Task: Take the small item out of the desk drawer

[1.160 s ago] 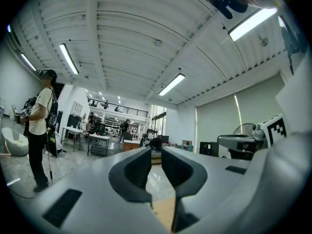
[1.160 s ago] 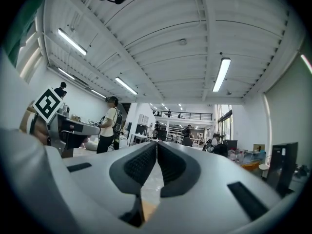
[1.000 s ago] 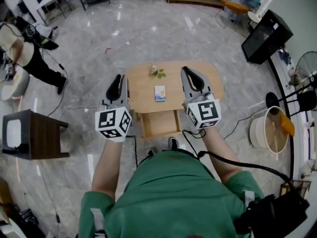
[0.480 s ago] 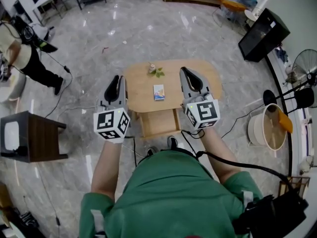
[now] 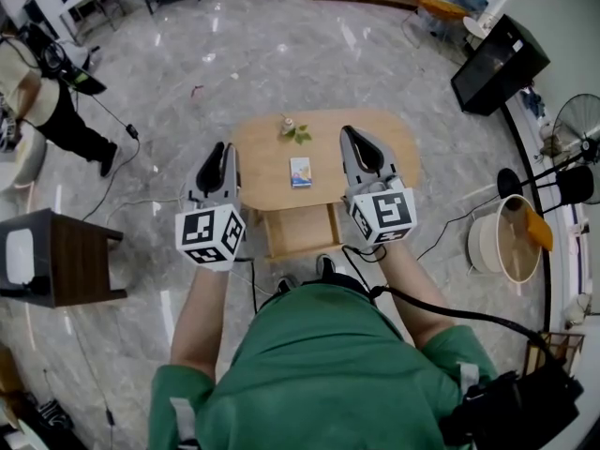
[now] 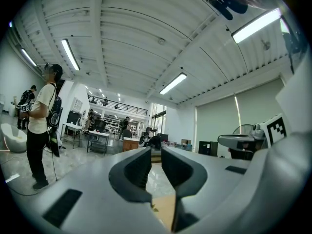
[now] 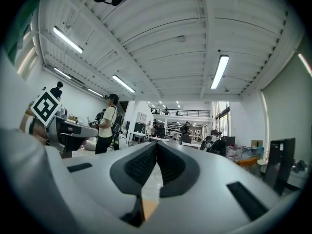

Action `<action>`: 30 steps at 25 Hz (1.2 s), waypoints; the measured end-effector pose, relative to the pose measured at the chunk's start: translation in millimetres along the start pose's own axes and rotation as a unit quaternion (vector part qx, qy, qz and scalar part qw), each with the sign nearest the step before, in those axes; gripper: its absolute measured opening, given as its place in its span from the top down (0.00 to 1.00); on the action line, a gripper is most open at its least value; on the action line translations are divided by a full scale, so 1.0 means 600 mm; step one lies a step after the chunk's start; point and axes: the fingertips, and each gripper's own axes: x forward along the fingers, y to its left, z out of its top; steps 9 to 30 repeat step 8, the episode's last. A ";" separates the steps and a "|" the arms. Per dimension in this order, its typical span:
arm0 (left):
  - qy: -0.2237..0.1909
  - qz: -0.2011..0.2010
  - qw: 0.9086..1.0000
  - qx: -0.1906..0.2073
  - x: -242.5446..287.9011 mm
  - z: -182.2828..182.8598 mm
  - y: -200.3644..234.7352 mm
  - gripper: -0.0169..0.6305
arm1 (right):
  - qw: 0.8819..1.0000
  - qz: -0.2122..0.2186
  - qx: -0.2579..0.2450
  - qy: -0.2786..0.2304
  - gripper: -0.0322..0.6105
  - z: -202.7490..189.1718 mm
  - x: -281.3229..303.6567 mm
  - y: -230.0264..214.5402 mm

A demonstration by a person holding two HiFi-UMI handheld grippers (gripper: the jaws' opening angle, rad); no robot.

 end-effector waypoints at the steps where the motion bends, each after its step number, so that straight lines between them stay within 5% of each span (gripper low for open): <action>1: 0.000 0.000 1.000 0.000 0.001 -0.001 0.001 0.86 | 1.000 0.001 0.000 0.000 0.91 -0.001 0.001 0.000; 30: 0.002 -0.001 1.000 -0.001 0.018 -0.004 0.006 0.86 | 1.000 0.001 0.001 0.004 0.91 -0.009 0.020 -0.006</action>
